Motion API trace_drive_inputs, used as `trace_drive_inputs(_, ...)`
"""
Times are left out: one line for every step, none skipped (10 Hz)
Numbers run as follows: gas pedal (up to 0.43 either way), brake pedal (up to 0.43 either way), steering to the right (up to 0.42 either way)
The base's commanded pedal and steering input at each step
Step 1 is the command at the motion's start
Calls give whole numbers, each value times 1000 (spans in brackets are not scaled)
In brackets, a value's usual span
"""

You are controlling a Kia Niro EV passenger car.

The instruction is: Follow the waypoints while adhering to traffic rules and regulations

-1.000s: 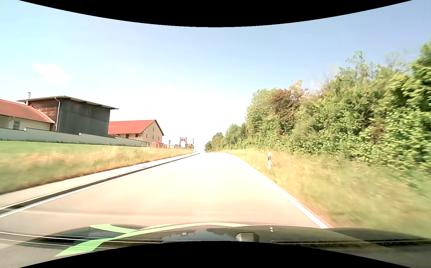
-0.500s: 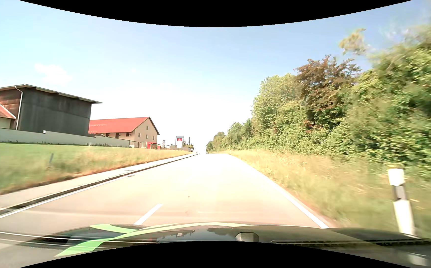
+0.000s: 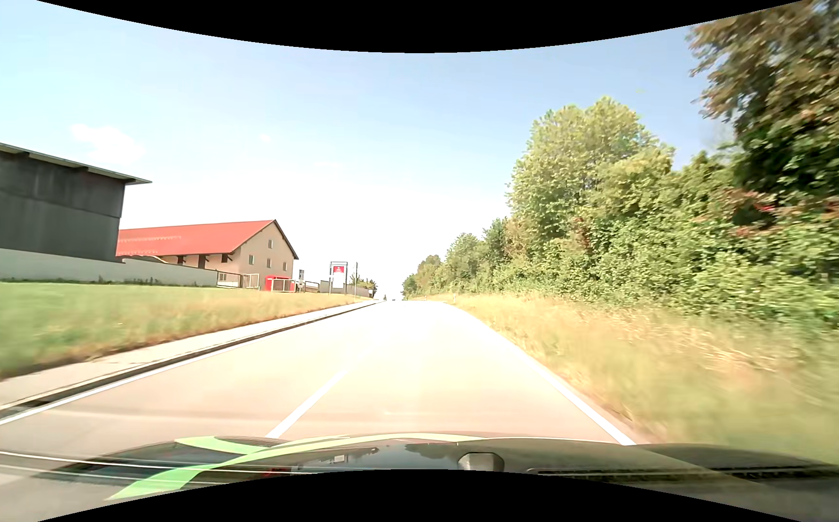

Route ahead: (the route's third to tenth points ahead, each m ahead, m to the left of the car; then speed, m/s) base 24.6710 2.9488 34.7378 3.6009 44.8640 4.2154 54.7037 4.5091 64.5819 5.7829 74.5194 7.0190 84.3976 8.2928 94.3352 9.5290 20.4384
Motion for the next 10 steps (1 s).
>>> trace_drive_inputs(358, 0, -7)
trace_drive_inputs(299, 0, -7)
trace_drive_inputs(287, 0, -7)
trace_drive_inputs(287, 0, -7)
trace_drive_inputs(287, 0, -8)
trace_drive_inputs(287, 0, -8)
trace_drive_inputs(299, 0, -10)
trace_drive_inputs(319, 0, -12)
trace_drive_inputs(331, 0, -14)
trace_drive_inputs(350, 0, -14)
